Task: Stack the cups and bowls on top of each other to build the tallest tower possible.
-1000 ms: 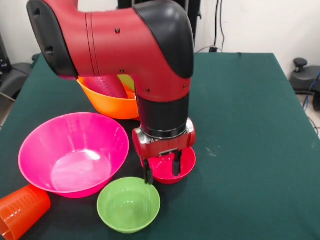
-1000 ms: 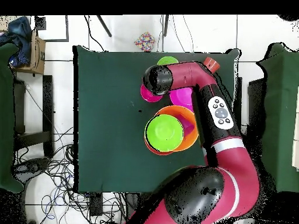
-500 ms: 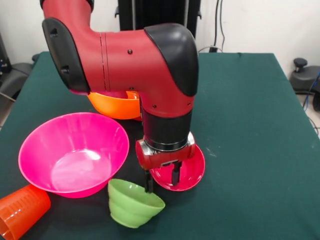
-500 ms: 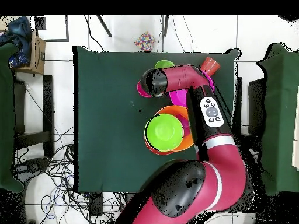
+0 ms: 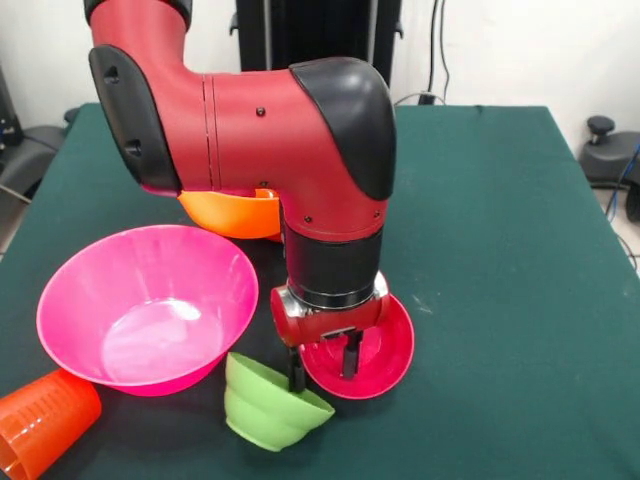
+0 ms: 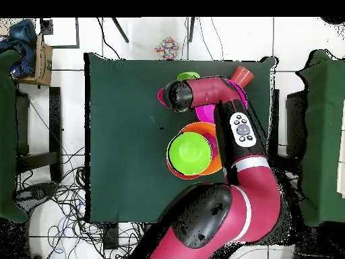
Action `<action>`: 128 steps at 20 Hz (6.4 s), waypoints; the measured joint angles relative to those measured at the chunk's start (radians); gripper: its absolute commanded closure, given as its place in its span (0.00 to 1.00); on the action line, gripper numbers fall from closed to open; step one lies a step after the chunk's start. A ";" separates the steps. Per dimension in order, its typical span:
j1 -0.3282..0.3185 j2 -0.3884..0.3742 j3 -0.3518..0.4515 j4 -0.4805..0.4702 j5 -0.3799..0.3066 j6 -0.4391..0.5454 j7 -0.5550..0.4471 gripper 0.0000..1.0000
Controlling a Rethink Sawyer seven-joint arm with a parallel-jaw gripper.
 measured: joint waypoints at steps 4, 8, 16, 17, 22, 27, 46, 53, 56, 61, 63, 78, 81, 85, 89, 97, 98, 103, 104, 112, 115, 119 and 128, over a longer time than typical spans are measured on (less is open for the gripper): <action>0.000 0.000 -0.006 0.000 0.009 -0.001 0.000 0.00; -0.004 0.002 -0.006 0.001 0.031 -0.013 0.000 1.00; -0.051 -0.020 0.033 0.020 0.174 -0.015 0.000 1.00; -0.061 -0.022 0.034 0.026 0.185 -0.015 0.000 1.00; -0.091 -0.027 0.034 0.048 0.206 -0.015 0.000 1.00; -0.110 -0.035 0.034 0.072 0.224 -0.015 0.000 1.00; -0.130 -0.280 0.090 0.166 0.497 0.193 0.000 1.00; -0.135 -0.411 0.097 0.187 0.586 0.341 0.000 1.00; -0.145 -0.461 0.106 0.222 0.607 0.355 0.000 1.00; -0.190 -0.578 0.140 0.334 0.641 0.356 0.000 1.00; -0.205 -0.608 0.151 0.364 0.645 0.357 0.000 1.00; -0.416 -0.828 0.312 0.655 0.645 0.369 -0.001 1.00; -0.447 -0.834 0.341 0.682 0.643 0.369 -0.001 1.00; -0.474 -0.833 0.373 0.710 0.620 0.369 -0.001 1.00; -0.495 -0.828 0.403 0.735 0.583 0.366 -0.001 1.00; -0.530 -0.791 0.457 0.792 0.475 0.312 -0.001 1.00; -0.534 -0.782 0.464 0.798 0.459 0.303 -0.001 1.00; -0.547 -0.744 0.480 0.821 0.404 0.275 -0.001 1.00; -0.550 -0.734 0.483 0.825 0.390 0.267 -0.001 1.00; -0.566 -0.673 0.492 0.837 0.310 0.225 -0.001 1.00; -0.568 -0.650 0.495 0.840 0.287 0.218 -0.001 1.00; -0.571 -0.621 0.503 0.843 0.263 0.217 -0.001 1.00; -0.580 -0.560 0.520 0.847 0.213 0.212 -0.001 1.00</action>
